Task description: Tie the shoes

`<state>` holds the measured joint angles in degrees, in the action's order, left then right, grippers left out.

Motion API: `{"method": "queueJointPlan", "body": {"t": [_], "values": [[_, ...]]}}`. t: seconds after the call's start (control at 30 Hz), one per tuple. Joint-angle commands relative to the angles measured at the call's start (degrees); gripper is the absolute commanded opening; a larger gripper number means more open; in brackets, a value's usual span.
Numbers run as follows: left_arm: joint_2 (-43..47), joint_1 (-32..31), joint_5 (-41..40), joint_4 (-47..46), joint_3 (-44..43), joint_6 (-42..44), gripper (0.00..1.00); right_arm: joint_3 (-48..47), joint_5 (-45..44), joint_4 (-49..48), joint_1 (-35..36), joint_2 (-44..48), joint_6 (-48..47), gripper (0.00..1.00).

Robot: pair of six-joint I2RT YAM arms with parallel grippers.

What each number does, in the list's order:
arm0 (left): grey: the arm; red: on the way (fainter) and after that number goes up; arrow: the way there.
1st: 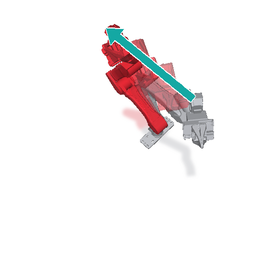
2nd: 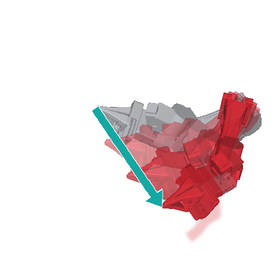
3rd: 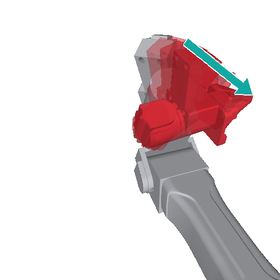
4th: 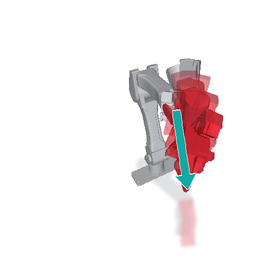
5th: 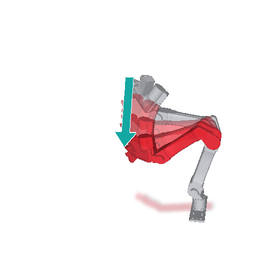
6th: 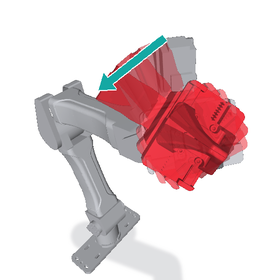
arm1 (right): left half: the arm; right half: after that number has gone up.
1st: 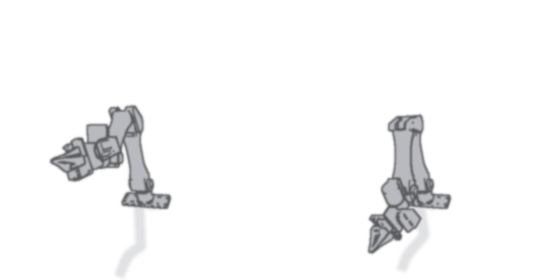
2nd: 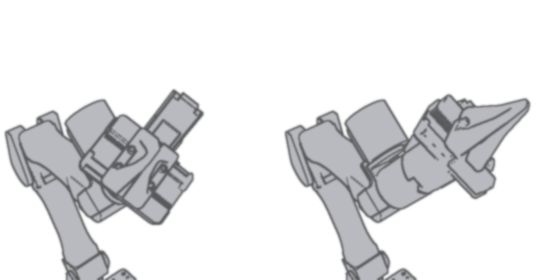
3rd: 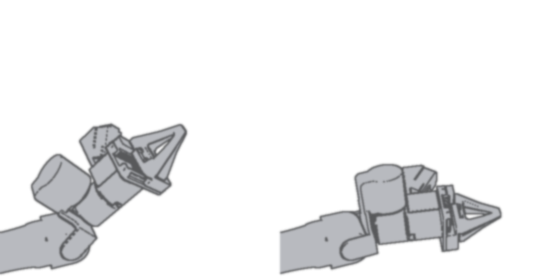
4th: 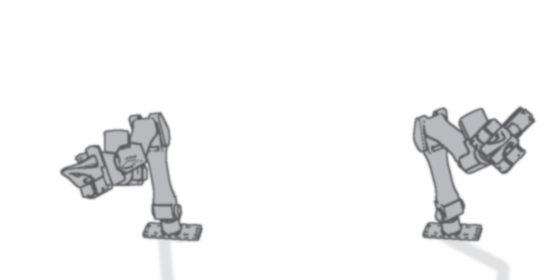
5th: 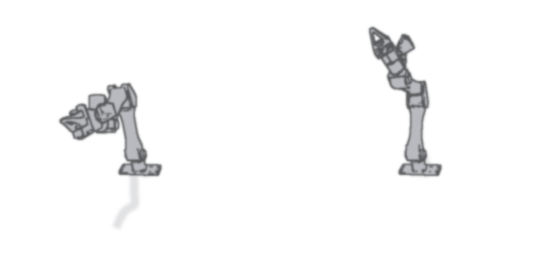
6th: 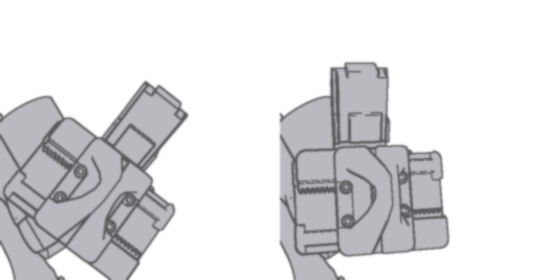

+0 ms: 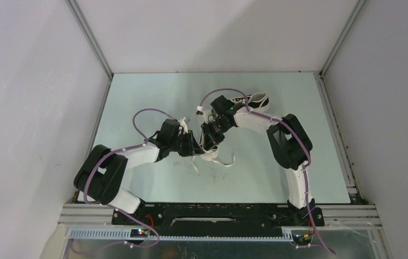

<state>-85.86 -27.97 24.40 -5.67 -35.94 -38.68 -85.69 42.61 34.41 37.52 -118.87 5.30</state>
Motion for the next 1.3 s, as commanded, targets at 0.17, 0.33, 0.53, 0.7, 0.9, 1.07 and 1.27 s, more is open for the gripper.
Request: {"method": "queueJointPlan", "body": {"t": [0.17, 0.33, 0.53, 0.7, 0.9, 1.07, 1.27], "values": [[5.81, -0.25, -4.27, 4.17, -1.64, 2.23, 0.30, 0.84, -14.53, -1.31, -0.22, 8.74, 4.49, 0.00], [9.00, -0.25, -6.44, 8.49, -2.89, 3.75, 0.30, 2.18, -28.69, -1.55, 0.61, 16.31, 6.58, 0.00], [12.58, -0.20, -8.22, 10.64, -5.05, 5.16, 0.30, 7.32, -33.29, -7.94, 1.94, 22.61, 8.04, 0.00], [16.20, 0.06, -9.45, 9.48, -5.25, 4.68, 0.32, 11.08, -36.46, -12.99, 3.98, 25.40, 8.28, 0.00], [20.13, 0.73, -8.47, 3.95, -4.16, 3.70, 0.41, 13.66, -34.35, -17.70, 5.01, 26.60, 8.07, 0.00], [18.59, 2.27, -4.50, -2.14, -3.63, -6.70, 0.46, 20.10, -32.58, -27.54, 5.11, 28.95, 7.32, 0.00], [15.24, 2.39, -3.72, -5.51, -4.16, -19.58, 0.52, 27.38, -31.52, -38.76, 5.61, 31.27, 2.72, 0.00]]}}
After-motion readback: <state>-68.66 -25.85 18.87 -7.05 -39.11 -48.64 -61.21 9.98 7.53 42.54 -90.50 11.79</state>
